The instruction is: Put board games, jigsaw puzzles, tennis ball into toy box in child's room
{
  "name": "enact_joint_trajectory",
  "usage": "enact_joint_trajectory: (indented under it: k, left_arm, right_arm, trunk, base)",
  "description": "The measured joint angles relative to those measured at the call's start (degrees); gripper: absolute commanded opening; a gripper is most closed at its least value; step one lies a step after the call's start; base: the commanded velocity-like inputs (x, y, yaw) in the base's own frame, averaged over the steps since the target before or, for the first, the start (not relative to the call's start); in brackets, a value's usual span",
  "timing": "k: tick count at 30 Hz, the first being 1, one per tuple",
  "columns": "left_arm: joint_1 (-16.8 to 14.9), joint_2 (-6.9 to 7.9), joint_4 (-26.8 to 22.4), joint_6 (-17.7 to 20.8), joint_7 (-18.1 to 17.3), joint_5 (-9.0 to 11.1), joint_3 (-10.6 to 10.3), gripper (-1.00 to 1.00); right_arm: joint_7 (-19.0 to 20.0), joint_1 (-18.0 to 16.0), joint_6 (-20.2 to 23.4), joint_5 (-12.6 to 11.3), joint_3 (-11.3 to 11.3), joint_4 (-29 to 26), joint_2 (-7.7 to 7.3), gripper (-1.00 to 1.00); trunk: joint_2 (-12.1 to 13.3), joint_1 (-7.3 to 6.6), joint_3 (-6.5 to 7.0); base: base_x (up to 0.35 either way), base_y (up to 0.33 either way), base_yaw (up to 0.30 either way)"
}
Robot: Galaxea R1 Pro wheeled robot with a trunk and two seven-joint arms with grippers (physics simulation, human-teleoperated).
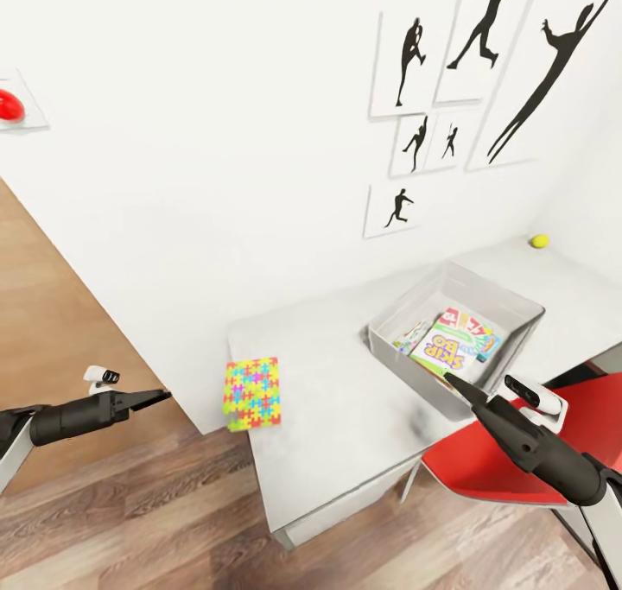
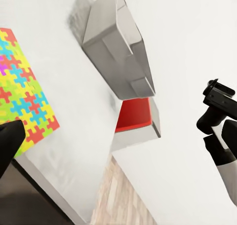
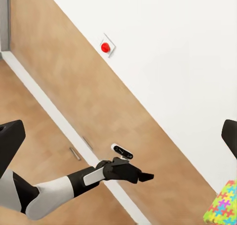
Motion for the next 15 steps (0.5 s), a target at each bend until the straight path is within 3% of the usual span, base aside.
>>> enact_joint_trajectory:
  k: [15]
  left_arm:
    - [0.01,-0.14,0.01,0.02,0.08,-0.02,-0.13,1.0]
  right_arm:
    - [0.0,0.0,0.02,0.0,0.0,-0.01,0.0,1.0]
  trunk:
    - [0.01,0.01,1.43]
  base:
    - [0.108,0.01,0.0]
